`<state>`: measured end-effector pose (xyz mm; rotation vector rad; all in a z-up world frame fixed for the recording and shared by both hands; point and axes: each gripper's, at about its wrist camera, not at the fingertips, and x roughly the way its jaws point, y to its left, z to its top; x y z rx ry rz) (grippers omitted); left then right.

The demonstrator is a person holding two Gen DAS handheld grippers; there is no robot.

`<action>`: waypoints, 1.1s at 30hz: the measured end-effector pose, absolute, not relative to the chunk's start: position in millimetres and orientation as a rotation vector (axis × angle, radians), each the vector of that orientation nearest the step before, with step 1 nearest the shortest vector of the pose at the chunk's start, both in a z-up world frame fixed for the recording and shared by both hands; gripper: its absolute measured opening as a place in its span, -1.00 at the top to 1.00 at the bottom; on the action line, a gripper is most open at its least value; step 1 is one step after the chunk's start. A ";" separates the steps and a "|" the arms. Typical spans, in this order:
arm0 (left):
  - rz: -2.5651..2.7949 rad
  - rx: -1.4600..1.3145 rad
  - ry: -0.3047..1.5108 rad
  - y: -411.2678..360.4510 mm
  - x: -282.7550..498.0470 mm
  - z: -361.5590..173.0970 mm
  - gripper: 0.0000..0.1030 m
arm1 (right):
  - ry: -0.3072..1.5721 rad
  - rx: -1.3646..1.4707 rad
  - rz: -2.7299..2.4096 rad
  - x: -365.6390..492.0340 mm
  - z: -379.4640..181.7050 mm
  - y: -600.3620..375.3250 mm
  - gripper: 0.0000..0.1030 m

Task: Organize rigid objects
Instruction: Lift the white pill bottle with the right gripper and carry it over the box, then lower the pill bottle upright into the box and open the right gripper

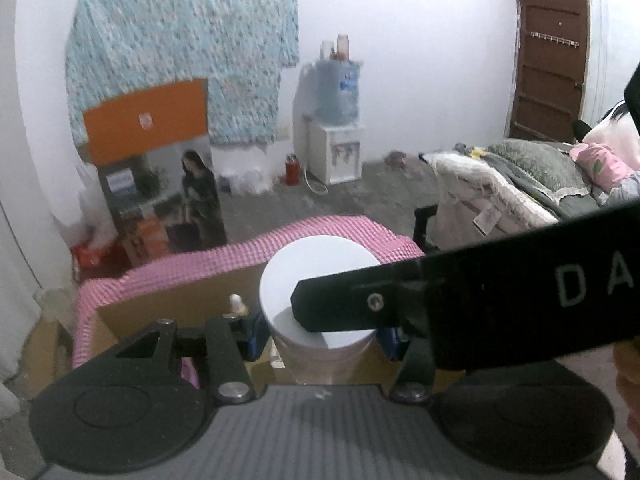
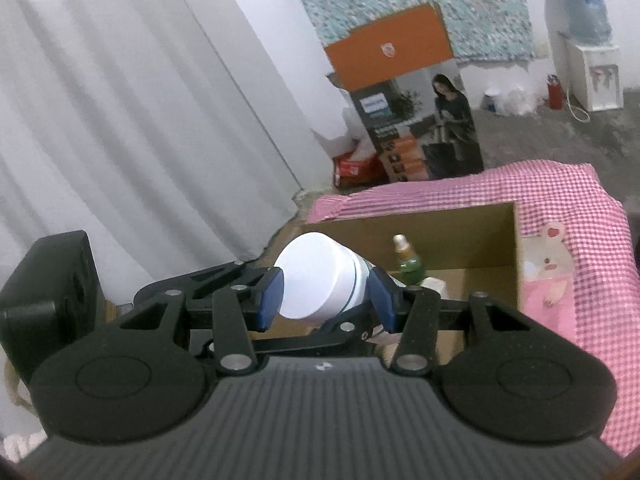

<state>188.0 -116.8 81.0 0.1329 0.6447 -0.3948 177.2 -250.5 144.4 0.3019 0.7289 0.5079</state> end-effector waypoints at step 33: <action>-0.404 0.128 0.966 -152.1 288.3 -5.1 -0.14 | 0.992 0.300 0.445 295.8 32.6 -291.7 -0.07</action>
